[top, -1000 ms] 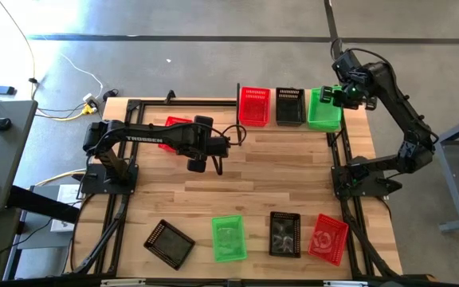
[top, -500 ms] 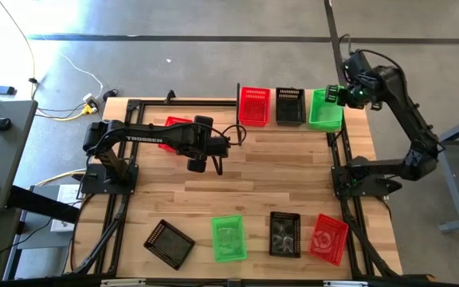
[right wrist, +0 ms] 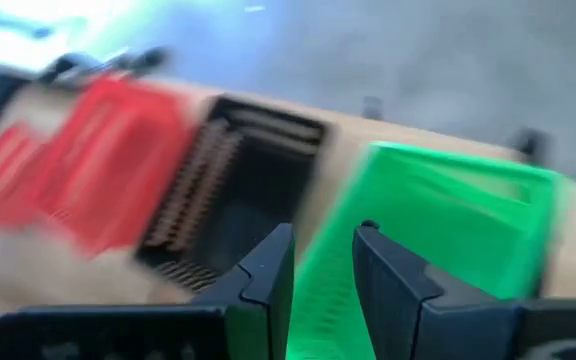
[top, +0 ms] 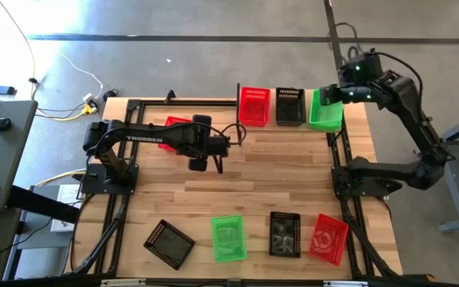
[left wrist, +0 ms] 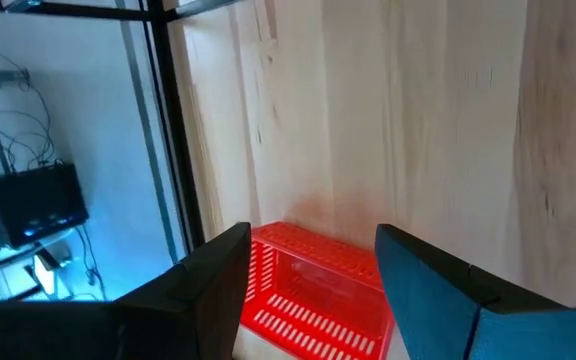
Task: Stack baskets on shelf by color
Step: Stack the top green basket on top of the other green basket on the shelf
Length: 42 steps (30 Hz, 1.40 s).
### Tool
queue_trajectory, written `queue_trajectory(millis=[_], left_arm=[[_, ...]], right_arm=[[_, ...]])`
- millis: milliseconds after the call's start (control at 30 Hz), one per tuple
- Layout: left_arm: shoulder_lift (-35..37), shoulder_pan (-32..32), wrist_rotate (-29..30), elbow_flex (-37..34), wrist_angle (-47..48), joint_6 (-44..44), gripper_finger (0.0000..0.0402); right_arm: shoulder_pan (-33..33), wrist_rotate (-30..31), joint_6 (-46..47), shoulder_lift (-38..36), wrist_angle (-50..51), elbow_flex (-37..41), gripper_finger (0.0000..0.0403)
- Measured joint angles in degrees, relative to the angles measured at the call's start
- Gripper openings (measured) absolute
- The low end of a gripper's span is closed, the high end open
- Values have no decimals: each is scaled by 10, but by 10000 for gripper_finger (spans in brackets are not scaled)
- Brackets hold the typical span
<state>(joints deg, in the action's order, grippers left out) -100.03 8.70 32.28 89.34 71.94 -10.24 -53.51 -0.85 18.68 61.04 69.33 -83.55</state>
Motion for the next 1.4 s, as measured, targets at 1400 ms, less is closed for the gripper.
queue_trajectory(millis=[1400], left_arm=[[0, 165, -69, 0, -2, 86, 207]], right_arm=[[148, 15, -323, 135, 207, -65, 92]])
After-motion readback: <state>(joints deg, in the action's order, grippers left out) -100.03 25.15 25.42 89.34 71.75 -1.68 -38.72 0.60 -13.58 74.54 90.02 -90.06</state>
